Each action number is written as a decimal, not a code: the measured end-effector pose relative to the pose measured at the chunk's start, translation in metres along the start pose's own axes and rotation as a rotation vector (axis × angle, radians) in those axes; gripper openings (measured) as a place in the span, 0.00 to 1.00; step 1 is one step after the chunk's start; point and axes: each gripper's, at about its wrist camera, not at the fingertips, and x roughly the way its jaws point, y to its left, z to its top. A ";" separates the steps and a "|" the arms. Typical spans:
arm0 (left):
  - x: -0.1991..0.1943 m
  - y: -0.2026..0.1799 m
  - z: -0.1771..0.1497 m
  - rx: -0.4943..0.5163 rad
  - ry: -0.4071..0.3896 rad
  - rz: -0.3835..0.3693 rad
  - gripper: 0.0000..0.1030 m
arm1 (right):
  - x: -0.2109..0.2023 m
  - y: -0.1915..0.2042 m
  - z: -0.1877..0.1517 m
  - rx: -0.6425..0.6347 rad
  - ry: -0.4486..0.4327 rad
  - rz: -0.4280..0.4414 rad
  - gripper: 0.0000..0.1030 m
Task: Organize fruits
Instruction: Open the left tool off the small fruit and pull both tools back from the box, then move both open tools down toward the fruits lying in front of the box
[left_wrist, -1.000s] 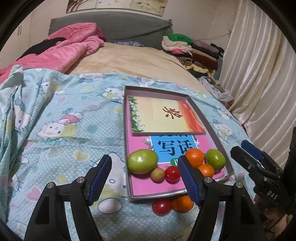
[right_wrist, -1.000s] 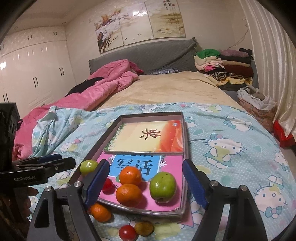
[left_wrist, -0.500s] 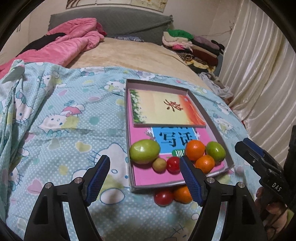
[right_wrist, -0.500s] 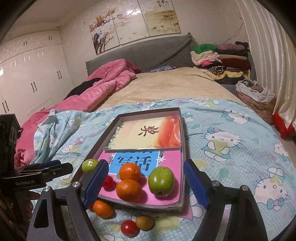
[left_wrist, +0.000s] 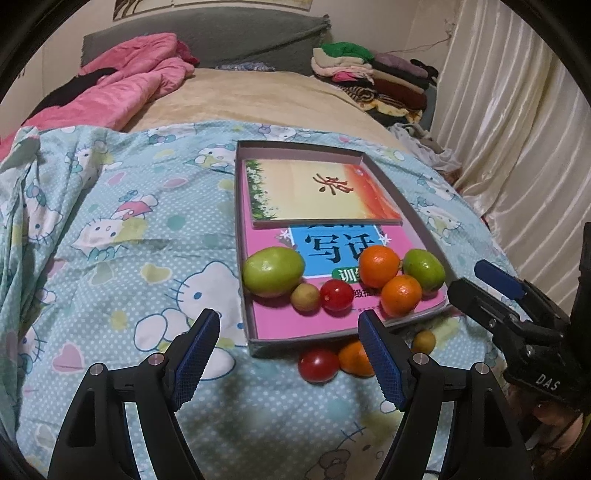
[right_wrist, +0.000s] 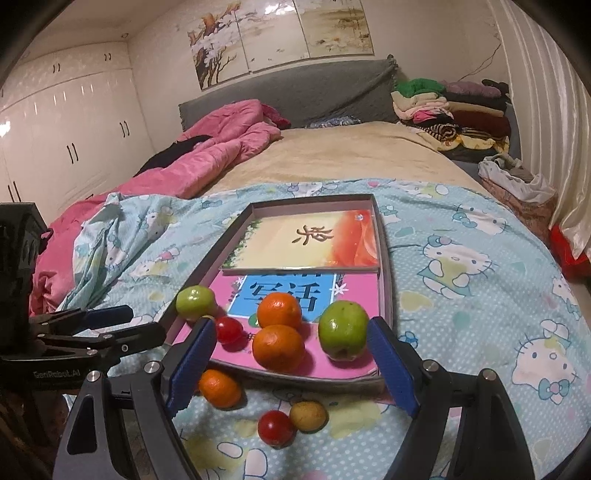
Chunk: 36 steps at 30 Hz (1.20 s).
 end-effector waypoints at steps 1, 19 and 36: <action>0.000 0.002 0.000 -0.007 0.002 -0.003 0.76 | 0.000 0.001 -0.001 0.000 0.004 0.000 0.88; 0.000 0.003 -0.007 -0.007 0.041 0.016 0.76 | 0.006 0.016 -0.012 -0.014 0.098 0.027 0.90; 0.005 0.001 -0.015 0.000 0.094 0.027 0.76 | 0.010 0.017 -0.026 0.014 0.179 0.010 0.90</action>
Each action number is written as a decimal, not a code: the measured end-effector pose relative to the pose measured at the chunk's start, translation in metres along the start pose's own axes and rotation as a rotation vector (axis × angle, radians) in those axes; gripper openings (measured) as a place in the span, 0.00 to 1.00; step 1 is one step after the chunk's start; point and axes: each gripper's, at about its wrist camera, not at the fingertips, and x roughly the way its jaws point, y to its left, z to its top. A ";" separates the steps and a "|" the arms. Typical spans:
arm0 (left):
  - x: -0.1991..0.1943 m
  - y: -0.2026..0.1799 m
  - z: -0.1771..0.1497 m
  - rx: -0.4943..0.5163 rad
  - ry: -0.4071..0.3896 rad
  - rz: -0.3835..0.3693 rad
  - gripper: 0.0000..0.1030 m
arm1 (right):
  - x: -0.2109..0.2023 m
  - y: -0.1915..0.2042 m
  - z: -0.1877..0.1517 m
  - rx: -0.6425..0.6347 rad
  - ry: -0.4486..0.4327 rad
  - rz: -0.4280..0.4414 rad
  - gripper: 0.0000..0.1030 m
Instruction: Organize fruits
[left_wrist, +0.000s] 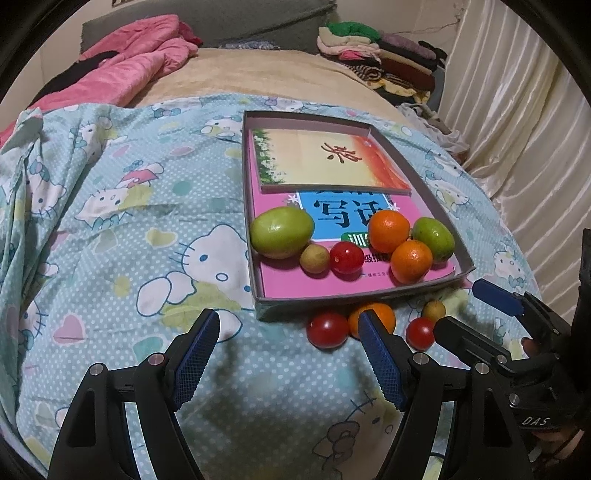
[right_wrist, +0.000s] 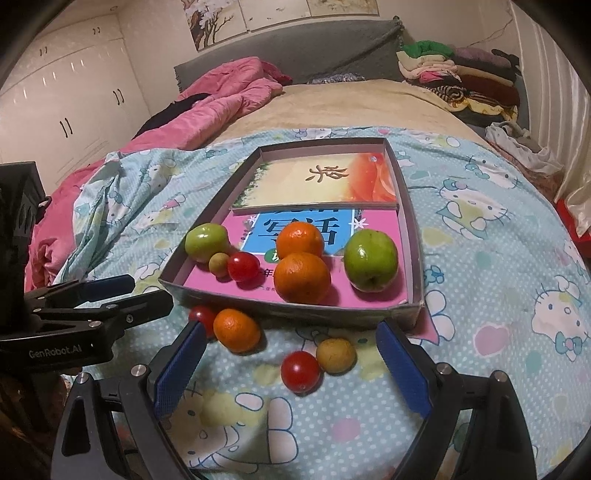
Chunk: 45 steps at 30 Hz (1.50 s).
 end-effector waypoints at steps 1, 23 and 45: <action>0.001 0.000 0.000 0.001 0.003 0.000 0.76 | 0.000 0.000 0.000 0.000 0.002 -0.002 0.90; 0.015 -0.007 -0.007 0.033 0.078 -0.006 0.76 | 0.003 -0.002 -0.008 0.025 0.053 -0.016 0.90; 0.028 -0.013 -0.011 0.056 0.116 -0.070 0.52 | 0.018 -0.007 -0.021 0.056 0.173 0.024 0.42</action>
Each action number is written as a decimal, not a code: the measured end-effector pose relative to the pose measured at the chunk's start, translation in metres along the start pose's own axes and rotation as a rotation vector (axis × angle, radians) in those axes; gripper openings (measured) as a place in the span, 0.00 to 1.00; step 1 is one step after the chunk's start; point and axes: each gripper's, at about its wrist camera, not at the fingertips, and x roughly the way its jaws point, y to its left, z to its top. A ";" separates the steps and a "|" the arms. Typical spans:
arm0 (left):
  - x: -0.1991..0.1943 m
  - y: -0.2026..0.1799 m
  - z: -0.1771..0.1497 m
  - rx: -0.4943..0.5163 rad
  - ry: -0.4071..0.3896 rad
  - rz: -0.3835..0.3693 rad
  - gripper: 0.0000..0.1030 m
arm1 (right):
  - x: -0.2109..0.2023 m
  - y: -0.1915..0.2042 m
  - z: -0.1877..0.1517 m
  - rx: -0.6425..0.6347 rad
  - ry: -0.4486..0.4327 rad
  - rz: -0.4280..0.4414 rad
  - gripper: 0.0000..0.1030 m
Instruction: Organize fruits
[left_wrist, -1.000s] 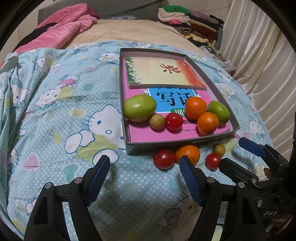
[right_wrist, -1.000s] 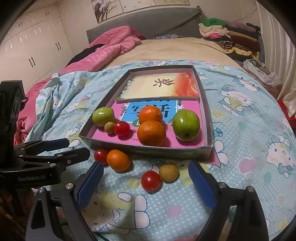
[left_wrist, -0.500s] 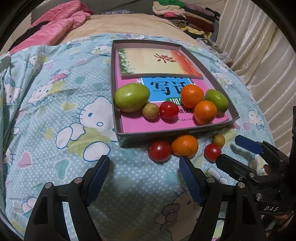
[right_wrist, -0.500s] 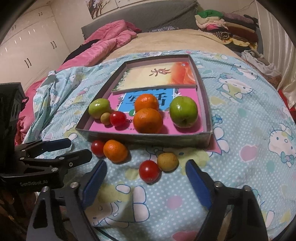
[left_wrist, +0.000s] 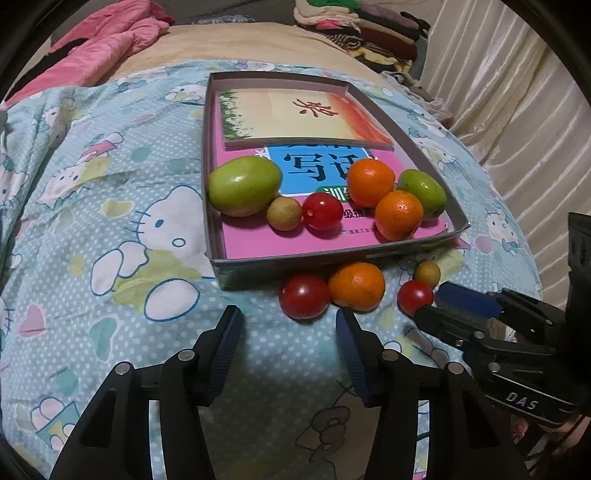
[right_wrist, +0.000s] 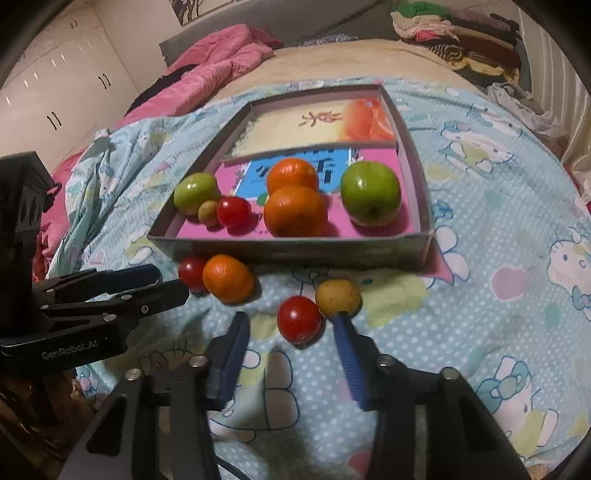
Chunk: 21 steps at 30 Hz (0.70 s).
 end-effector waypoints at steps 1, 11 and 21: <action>0.001 0.000 0.000 0.002 0.002 -0.003 0.50 | 0.002 0.000 -0.001 0.000 0.011 -0.001 0.41; 0.008 0.004 0.002 -0.017 0.015 -0.025 0.42 | 0.014 -0.005 -0.003 0.014 0.057 -0.021 0.37; 0.016 0.001 0.005 -0.009 0.026 -0.029 0.38 | 0.022 -0.003 0.001 -0.008 0.057 -0.012 0.30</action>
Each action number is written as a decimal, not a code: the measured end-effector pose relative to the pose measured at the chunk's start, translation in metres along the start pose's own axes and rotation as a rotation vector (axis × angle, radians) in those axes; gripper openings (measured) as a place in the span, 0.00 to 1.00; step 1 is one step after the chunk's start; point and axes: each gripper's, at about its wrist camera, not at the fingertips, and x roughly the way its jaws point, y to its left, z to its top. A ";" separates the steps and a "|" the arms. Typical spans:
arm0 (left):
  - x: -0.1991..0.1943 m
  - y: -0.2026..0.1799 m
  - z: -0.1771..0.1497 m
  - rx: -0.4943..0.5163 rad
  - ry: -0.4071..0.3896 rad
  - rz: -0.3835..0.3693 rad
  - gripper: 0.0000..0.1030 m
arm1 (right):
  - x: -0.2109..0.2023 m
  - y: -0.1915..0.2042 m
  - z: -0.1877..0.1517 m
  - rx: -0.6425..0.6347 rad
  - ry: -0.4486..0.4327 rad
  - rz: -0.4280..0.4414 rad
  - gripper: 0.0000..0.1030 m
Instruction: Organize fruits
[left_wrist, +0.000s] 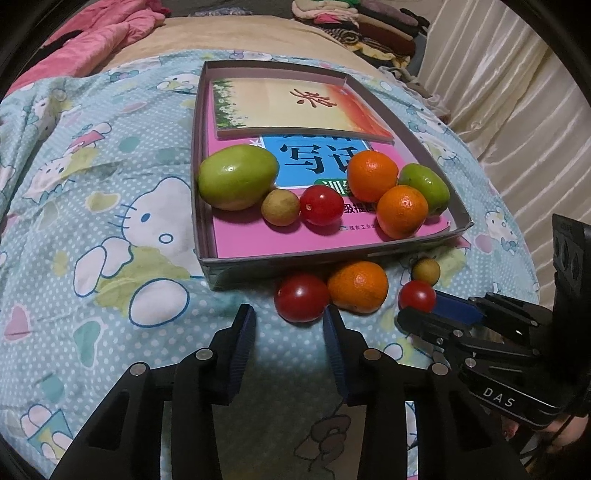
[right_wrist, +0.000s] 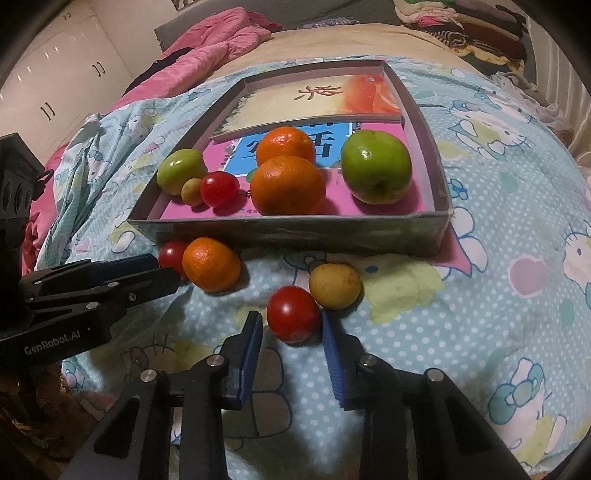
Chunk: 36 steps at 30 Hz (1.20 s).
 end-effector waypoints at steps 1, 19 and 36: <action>0.001 0.000 0.001 0.000 0.001 -0.003 0.38 | 0.001 0.001 0.000 -0.006 0.001 -0.001 0.30; 0.013 -0.007 0.007 0.029 0.013 -0.012 0.34 | 0.010 0.013 0.003 -0.096 0.006 -0.040 0.30; 0.020 -0.004 0.011 0.020 0.015 -0.030 0.31 | 0.008 0.011 0.004 -0.094 0.000 -0.034 0.27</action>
